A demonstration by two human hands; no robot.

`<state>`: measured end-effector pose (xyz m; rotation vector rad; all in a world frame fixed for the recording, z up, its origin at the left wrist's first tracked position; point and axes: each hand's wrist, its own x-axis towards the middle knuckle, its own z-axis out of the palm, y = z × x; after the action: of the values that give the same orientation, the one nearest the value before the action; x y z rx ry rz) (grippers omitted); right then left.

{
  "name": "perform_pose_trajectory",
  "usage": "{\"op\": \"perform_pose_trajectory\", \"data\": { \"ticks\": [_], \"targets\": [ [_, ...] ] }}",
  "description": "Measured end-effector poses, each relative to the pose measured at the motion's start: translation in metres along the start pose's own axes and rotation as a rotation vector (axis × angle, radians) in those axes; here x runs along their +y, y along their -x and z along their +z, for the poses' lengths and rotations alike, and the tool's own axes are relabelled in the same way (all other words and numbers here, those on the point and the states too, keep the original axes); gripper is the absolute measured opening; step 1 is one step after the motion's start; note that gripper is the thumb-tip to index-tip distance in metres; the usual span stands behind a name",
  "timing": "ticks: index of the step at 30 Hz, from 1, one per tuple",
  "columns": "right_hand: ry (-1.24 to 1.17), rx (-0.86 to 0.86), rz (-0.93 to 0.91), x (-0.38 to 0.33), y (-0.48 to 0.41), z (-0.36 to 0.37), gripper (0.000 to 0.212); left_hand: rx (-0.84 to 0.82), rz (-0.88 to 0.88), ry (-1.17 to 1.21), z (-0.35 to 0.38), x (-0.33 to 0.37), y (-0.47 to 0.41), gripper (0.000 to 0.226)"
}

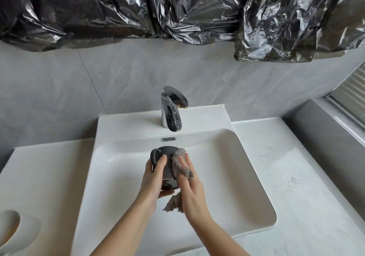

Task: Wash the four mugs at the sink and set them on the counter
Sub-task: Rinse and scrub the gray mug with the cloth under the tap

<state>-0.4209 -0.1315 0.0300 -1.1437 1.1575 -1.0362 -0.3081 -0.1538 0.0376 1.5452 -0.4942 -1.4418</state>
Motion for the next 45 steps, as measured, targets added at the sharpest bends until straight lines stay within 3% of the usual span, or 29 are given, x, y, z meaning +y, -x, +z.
{"op": "perform_pose_trajectory", "data": {
  "ticks": [3, 8, 12, 16, 21, 25, 31, 33, 36, 38, 41, 45],
  "targets": [
    [-0.068, 0.052, 0.143, -0.008, -0.024, -0.005, 0.03, -0.021, 0.005, 0.04, 0.001, -0.004, 0.001, 0.031],
    [-0.175, 0.006, 0.193, -0.008, 0.0, 0.003, 0.037, 0.017, 0.016, 0.042, -0.003, 0.005, -0.001, 0.043],
    [-0.228, 0.073, 0.263, -0.007, -0.014, 0.003, 0.041, 0.042, 0.031, 0.052, -0.005, 0.004, 0.005, 0.034],
    [-0.358, 0.043, 0.38, -0.007, -0.032, -0.008, 0.043, 0.089, 0.118, -0.021, -0.007, 0.003, 0.0, 0.075],
    [-0.213, -0.007, 0.223, -0.01, -0.01, 0.0, 0.036, 0.184, 0.133, -0.111, -0.008, 0.015, -0.003, 0.054],
    [-0.163, 0.011, 0.079, -0.011, -0.004, 0.016, 0.057, 0.234, 0.048, -0.067, 0.002, 0.022, 0.003, 0.06],
    [-0.176, 0.01, 0.21, -0.024, -0.023, 0.011, 0.034, 0.22, 0.005, 0.078, 0.004, 0.022, -0.001, 0.079],
    [-0.193, -0.008, 0.192, -0.025, -0.02, 0.01, 0.031, 0.181, 0.021, 0.006, 0.002, 0.024, 0.0, 0.089],
    [-0.189, -0.008, 0.121, -0.022, -0.011, 0.012, 0.026, 0.269, 0.19, -0.284, 0.001, 0.032, 0.001, 0.058],
    [-0.184, 0.01, 0.092, -0.021, -0.01, 0.012, 0.034, 0.315, 0.231, -0.375, 0.002, 0.037, 0.003, 0.048],
    [-0.131, 0.019, 0.069, -0.016, -0.016, 0.013, 0.043, 0.215, 0.158, -0.308, 0.009, 0.04, 0.007, 0.042],
    [-0.043, 0.026, 0.019, -0.012, -0.016, 0.021, 0.056, 0.171, 0.056, -0.108, 0.007, 0.039, 0.002, 0.056]
  ]
}}
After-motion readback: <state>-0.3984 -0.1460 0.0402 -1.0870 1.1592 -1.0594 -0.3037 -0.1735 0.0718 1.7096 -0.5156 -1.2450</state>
